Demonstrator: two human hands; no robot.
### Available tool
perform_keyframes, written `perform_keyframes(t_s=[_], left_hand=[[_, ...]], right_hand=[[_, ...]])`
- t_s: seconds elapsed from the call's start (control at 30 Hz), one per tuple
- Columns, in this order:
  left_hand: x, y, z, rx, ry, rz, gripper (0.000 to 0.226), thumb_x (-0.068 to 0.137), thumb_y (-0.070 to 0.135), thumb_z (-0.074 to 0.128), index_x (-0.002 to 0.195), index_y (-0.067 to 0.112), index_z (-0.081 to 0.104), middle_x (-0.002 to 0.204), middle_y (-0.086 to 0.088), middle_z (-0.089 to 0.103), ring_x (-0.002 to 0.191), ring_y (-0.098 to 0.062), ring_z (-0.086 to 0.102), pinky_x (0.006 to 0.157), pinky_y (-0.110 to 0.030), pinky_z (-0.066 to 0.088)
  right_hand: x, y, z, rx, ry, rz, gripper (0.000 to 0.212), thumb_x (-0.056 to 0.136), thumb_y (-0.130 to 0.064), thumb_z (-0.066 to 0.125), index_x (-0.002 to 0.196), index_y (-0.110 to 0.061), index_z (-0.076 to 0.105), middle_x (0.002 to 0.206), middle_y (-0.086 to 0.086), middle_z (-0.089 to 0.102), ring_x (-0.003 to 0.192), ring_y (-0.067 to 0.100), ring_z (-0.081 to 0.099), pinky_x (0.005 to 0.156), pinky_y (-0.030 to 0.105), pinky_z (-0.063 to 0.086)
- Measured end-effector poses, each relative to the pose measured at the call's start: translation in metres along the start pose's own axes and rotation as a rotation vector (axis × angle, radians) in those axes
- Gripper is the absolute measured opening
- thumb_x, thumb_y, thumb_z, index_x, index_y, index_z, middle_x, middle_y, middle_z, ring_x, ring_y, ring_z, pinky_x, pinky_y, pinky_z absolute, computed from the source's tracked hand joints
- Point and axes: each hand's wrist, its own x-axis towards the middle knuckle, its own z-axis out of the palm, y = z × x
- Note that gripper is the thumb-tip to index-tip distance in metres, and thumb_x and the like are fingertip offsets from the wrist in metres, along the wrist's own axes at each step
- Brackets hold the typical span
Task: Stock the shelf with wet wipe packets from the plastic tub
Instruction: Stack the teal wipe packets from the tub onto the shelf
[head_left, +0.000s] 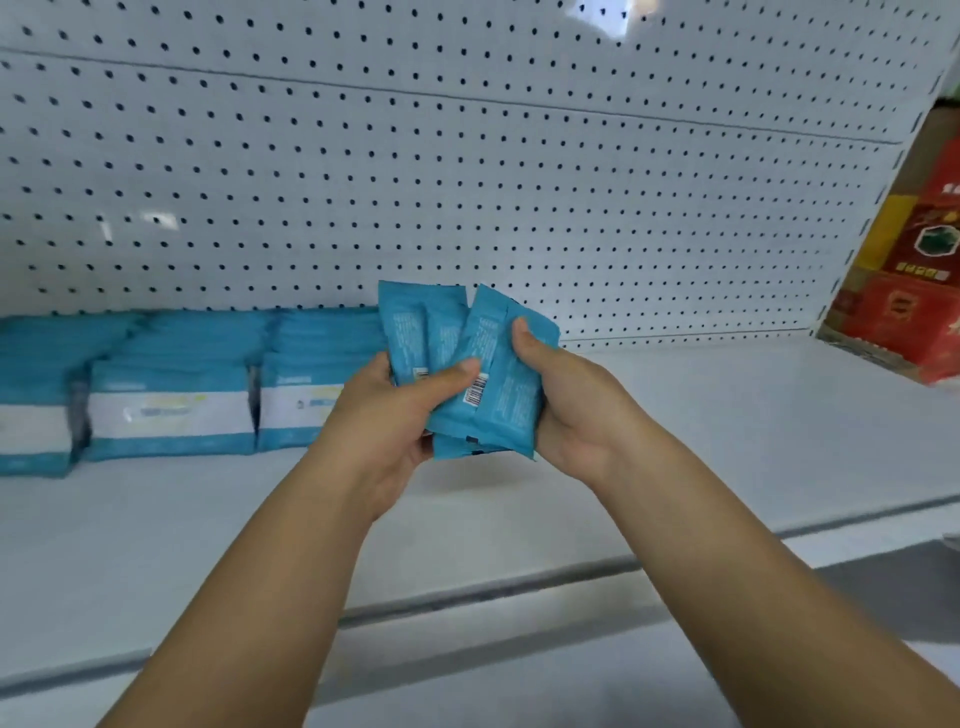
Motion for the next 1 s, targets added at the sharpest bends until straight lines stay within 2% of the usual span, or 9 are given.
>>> perform_keyframes(t_s=[0.1,0.2,0.33,0.47,0.57,0.73,0.8,0.87,1.0], left_hand=[[0.003,0.005,-0.031,-0.009,0.2,0.109,0.044,0.082,0.012,0.081,0.122,0.015,0.063,0.107,-0.003,0.077,0.096,-0.024,0.076,0.085,-0.055,0.06],[-0.003,0.006,-0.058,-0.015,0.333,0.177,0.047,0.079,0.011,0.083,0.12,0.019,0.065,0.107,0.001,0.077,0.096,-0.02,0.076,0.086,-0.053,0.06],[-0.014,0.005,-0.088,-0.065,0.427,0.193,0.035,0.083,0.017,0.081,0.115,0.021,0.069,0.106,0.003,0.078,0.097,-0.02,0.075,0.087,-0.05,0.06],[-0.017,0.007,-0.111,-0.029,0.646,0.269,0.022,0.084,0.017,0.081,0.103,0.025,0.072,0.097,0.007,0.078,0.092,-0.015,0.076,0.088,-0.047,0.06],[-0.019,0.008,-0.114,0.006,0.655,0.293,0.021,0.085,0.016,0.08,0.102,0.027,0.072,0.097,0.009,0.078,0.092,-0.014,0.075,0.087,-0.043,0.06],[-0.019,0.003,-0.103,0.108,0.654,0.396,0.024,0.086,0.012,0.079,0.104,0.026,0.071,0.093,0.015,0.077,0.087,-0.001,0.073,0.072,-0.018,0.058],[-0.018,0.002,-0.098,0.128,0.619,0.401,0.024,0.088,0.012,0.077,0.106,0.025,0.07,0.096,0.013,0.077,0.089,-0.002,0.073,0.073,-0.019,0.058],[-0.016,0.0,-0.093,0.156,0.55,0.383,0.023,0.089,0.014,0.076,0.11,0.023,0.069,0.1,0.009,0.077,0.093,-0.005,0.073,0.081,-0.026,0.059],[-0.016,-0.002,-0.091,0.166,0.47,0.385,0.025,0.093,0.018,0.072,0.117,0.022,0.068,0.108,0.008,0.076,0.102,-0.008,0.072,0.09,-0.031,0.056]], right_hand=[[0.027,0.007,0.027,-0.201,0.04,-0.005,0.034,0.096,-0.032,0.067,0.123,-0.011,0.067,0.111,0.002,0.076,0.106,0.019,0.071,0.098,0.043,0.055],[0.045,0.013,0.048,-0.348,0.017,0.045,0.03,0.09,-0.026,0.074,0.114,-0.008,0.069,0.108,0.004,0.076,0.104,0.02,0.071,0.097,0.036,0.054],[0.05,0.029,0.07,-0.241,-0.045,-0.031,0.034,0.09,-0.021,0.073,0.114,0.003,0.066,0.105,0.008,0.077,0.099,0.021,0.074,0.09,0.039,0.059],[0.054,0.045,0.077,-0.154,0.143,-0.156,0.037,0.091,-0.02,0.073,0.11,0.01,0.061,0.103,0.011,0.076,0.092,0.019,0.075,0.074,0.036,0.063],[0.056,0.046,0.078,-0.214,0.207,-0.196,0.026,0.091,-0.02,0.074,0.1,0.002,0.062,0.103,0.014,0.075,0.087,0.019,0.076,0.07,0.038,0.063],[0.053,0.046,0.078,-0.378,0.304,-0.351,0.038,0.089,-0.028,0.075,0.091,0.005,0.057,0.086,0.015,0.074,0.083,0.03,0.074,0.072,0.056,0.061],[0.049,0.05,0.079,-0.4,0.286,-0.359,0.042,0.088,-0.032,0.075,0.089,0.005,0.055,0.09,0.023,0.071,0.085,0.037,0.072,0.071,0.062,0.058],[0.045,0.057,0.082,-0.452,0.202,-0.318,0.043,0.091,-0.037,0.072,0.09,0.004,0.06,0.09,0.026,0.068,0.081,0.031,0.071,0.075,0.06,0.059],[0.035,0.057,0.091,-0.294,-0.022,-0.159,0.037,0.103,-0.038,0.052,0.104,-0.009,0.074,0.101,0.007,0.078,0.096,0.019,0.075,0.089,0.039,0.059]])
